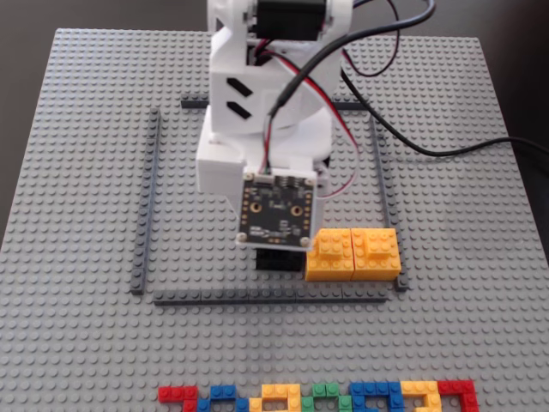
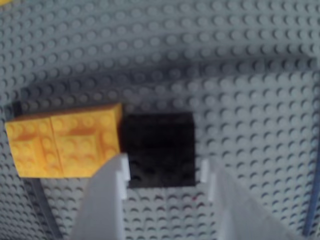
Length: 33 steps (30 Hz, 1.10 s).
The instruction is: Grab the cube and place it into the grid
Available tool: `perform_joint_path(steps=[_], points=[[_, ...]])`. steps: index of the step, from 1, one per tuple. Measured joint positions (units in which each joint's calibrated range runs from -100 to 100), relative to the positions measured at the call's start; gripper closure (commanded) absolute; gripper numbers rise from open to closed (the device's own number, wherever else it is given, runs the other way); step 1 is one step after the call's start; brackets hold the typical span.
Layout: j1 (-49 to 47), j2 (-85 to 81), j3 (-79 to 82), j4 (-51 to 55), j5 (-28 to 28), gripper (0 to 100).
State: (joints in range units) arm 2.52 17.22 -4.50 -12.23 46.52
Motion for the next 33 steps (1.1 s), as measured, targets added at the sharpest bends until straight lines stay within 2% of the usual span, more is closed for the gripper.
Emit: perform_joint_path(steps=[13, 22, 33], points=[[-0.3, -0.5, -8.6, 5.3, 0.0, 83], [-1.9, -11.7, -11.8, 9.4, -0.6, 84], [-4.7, -29.8, -12.6, 13.8, -1.9, 97]])
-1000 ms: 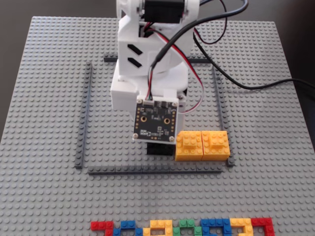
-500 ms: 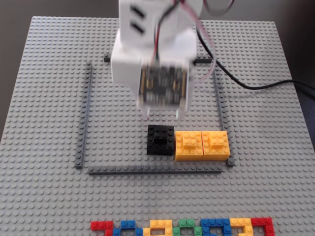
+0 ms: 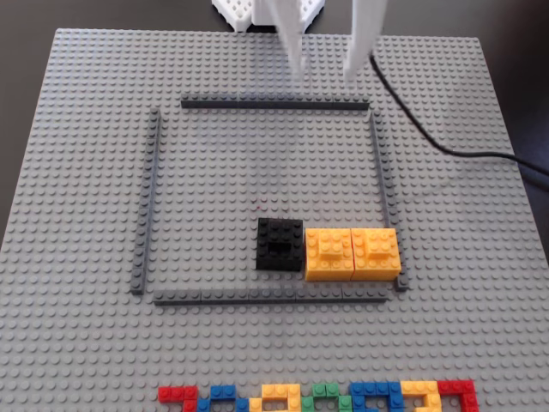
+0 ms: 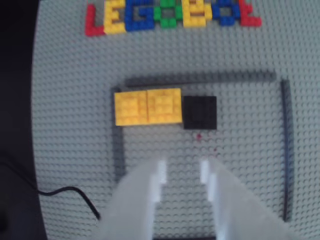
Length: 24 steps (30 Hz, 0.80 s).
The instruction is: Grab the cube and place it into the grid
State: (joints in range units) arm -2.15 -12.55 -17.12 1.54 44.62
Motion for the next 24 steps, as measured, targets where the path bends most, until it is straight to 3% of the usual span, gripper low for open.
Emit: perform_joint_path(steps=[10, 24], points=[[-0.2, -21.4, 9.1, -0.3, -0.8, 100], [0.1, -58.5, 50.8, -8.4, 1.7, 100]])
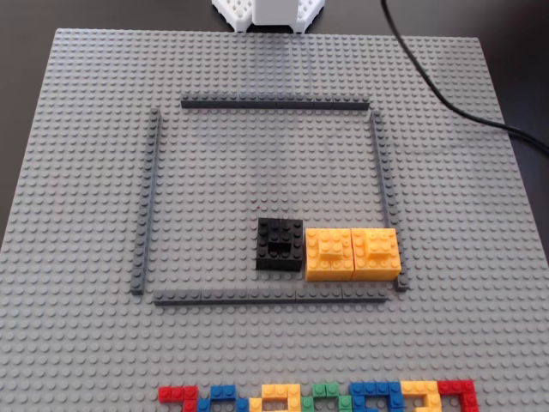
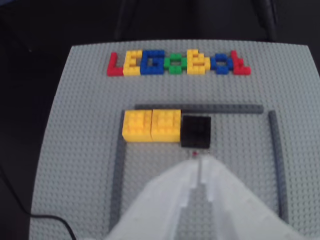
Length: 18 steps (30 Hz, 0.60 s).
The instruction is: Grab the cube and place it into the grid
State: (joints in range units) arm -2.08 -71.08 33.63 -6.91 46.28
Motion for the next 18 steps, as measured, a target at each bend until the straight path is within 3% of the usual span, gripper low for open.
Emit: perform_joint_path(steps=[18], points=[[3.1, -22.9, 35.4, -0.3, 2.6, 100]])
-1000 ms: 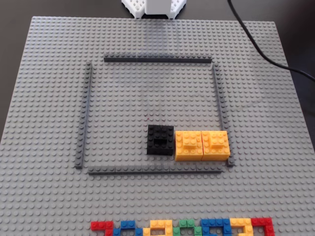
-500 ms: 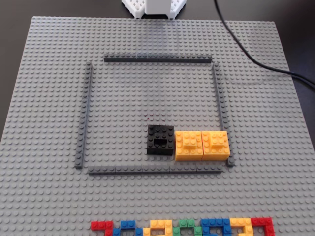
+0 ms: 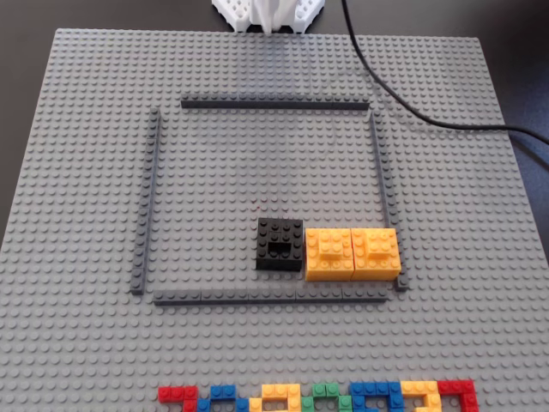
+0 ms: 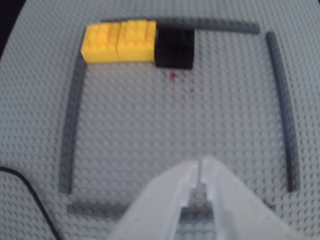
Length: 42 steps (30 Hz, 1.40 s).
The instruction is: Grab the cube and place it into the grid
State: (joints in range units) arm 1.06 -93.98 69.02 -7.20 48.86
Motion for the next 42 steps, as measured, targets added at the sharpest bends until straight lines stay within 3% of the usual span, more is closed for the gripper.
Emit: perform_joint_path(steps=[20, 30, 42], points=[[1.4, -3.8, 26.5, -9.1, -1.0, 100], [-0.8, -3.8, 30.4, -12.4, -3.1, 100], [-1.5, -3.9, 30.4, -8.2, -2.7, 100]])
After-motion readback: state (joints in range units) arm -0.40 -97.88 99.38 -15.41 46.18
